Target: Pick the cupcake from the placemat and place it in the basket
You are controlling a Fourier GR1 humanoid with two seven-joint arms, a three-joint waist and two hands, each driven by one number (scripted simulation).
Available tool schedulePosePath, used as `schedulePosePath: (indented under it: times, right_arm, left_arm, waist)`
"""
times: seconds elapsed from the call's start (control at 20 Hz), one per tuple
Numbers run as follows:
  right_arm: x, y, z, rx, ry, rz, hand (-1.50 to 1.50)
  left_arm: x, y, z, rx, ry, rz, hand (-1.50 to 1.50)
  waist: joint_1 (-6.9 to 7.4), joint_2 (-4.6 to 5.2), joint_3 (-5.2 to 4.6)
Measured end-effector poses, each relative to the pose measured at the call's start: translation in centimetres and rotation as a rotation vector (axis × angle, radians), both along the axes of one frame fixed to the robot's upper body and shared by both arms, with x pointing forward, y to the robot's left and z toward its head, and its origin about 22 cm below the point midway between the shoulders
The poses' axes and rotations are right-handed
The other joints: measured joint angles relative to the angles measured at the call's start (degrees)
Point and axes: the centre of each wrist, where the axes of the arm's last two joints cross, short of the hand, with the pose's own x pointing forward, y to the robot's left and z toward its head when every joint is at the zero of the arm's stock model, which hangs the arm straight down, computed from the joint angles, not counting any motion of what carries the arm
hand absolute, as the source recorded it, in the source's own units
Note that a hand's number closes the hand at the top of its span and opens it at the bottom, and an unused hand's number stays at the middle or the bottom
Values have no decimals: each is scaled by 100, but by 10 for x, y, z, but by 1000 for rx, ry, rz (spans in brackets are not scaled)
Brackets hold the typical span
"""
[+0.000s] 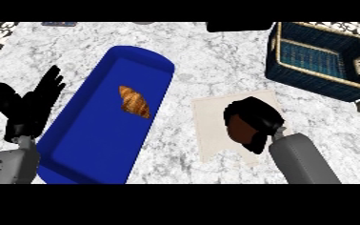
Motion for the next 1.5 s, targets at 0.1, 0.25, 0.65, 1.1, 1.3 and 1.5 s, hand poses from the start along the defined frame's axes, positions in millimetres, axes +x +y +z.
schedulePosePath:
  times: [0.1, 0.25, 0.65, 1.1, 1.3, 1.5]
  right_arm:
    - [-8, 11, -3, 34, 22, -136, 150]
    - [-23, 31, 0, 186, 47, -282, 150]
    - [-61, 77, 80, 568, -127, -464, 150]
    - [-113, 92, 201, 625, -320, -697, 150]
    - [-110, 96, 245, 609, -389, -765, 150]
    - [-95, 93, 278, 627, -456, -800, 150]
  left_arm:
    - [-2, -1, -2, 0, 3, 8, 0]
    - [-4, -2, -4, -3, 9, 4, 0]
    - [-3, -2, -1, 1, 2, -8, 0]
    - [3, -5, 9, -1, -16, -41, 0]
    - [9, -16, 8, -3, -22, -53, 0]
    - [10, -16, 9, 2, -20, -62, 0]
  waist:
    - [-54, -17, -6]
    - [-31, 4, 39]
    - [99, 38, 79]
    - [263, 113, 79]
    - [340, 148, 83]
    - [378, 164, 87]
